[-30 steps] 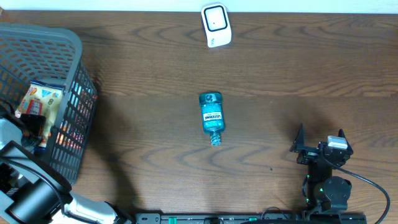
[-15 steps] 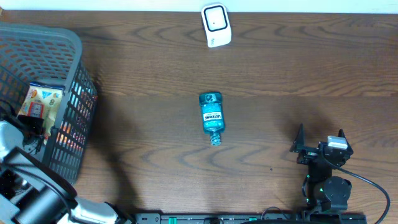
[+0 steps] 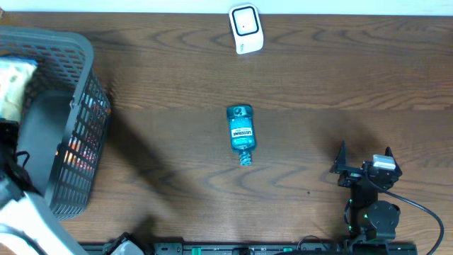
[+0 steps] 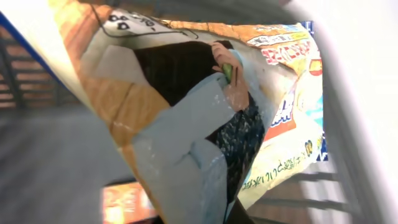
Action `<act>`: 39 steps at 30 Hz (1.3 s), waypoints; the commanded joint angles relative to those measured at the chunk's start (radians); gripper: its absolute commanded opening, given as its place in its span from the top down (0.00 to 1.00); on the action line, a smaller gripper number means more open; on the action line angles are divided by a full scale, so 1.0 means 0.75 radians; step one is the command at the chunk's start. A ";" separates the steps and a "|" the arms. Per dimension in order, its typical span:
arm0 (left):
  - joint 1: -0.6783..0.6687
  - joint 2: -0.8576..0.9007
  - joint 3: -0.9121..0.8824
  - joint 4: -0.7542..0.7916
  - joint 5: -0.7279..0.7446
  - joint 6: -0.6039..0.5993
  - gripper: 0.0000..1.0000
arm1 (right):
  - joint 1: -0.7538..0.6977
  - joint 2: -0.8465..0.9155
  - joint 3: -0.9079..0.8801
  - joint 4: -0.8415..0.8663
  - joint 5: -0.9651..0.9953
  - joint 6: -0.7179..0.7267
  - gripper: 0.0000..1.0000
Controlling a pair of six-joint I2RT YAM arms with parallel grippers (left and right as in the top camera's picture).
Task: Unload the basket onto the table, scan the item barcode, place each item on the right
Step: 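Carry the snack bag past the scanner and drop it on table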
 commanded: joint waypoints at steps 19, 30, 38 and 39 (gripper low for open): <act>-0.716 -0.258 0.013 0.271 1.146 0.288 0.93 | 0.007 -0.007 -0.002 -0.003 0.013 -0.021 0.01; -1.420 0.138 -0.006 0.325 0.779 0.523 0.93 | 0.007 -0.007 -0.002 -0.003 0.013 -0.021 0.01; -1.709 0.572 -0.006 0.482 0.537 0.583 0.93 | 0.007 -0.007 -0.002 -0.003 0.013 -0.021 0.01; -1.730 0.620 -0.006 0.503 0.464 0.535 0.93 | 0.007 -0.007 -0.002 -0.003 0.013 -0.021 0.01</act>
